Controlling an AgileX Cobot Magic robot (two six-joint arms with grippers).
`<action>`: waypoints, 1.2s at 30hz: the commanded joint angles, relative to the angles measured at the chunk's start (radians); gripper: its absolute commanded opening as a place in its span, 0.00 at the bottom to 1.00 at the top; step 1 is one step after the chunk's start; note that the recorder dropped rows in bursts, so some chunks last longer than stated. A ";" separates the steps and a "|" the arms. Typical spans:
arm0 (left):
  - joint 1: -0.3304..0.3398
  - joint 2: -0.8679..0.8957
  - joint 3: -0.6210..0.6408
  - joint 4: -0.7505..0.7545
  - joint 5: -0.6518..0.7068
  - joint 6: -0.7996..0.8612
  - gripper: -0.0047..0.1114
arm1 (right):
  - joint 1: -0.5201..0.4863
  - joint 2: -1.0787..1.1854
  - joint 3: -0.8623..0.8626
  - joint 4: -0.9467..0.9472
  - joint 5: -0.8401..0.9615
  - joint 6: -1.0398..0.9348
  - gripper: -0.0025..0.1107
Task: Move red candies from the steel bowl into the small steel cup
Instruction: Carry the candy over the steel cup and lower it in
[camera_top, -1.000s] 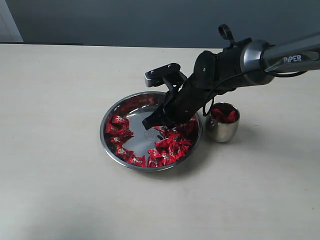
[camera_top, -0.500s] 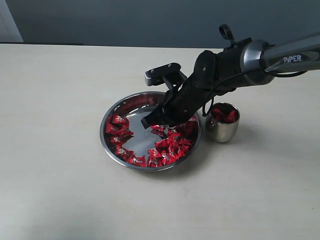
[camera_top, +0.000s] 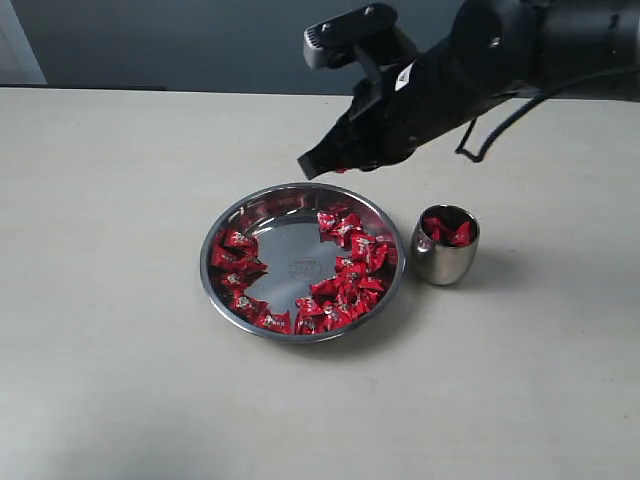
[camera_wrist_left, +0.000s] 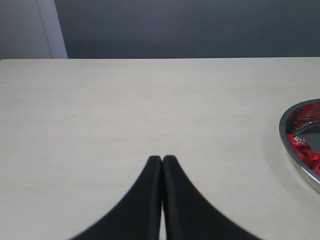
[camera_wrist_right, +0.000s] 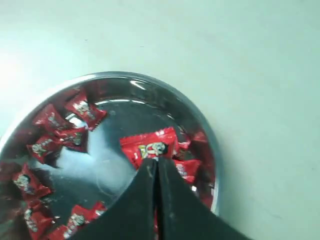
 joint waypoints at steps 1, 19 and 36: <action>-0.005 -0.007 0.003 0.002 -0.004 -0.002 0.04 | -0.035 -0.107 0.081 -0.329 0.023 0.288 0.02; -0.005 -0.007 0.003 0.002 -0.004 -0.002 0.04 | -0.190 -0.066 0.173 -0.321 0.099 0.344 0.02; -0.005 -0.007 0.003 0.002 -0.004 -0.002 0.04 | -0.190 -0.005 0.175 -0.097 0.116 0.078 0.25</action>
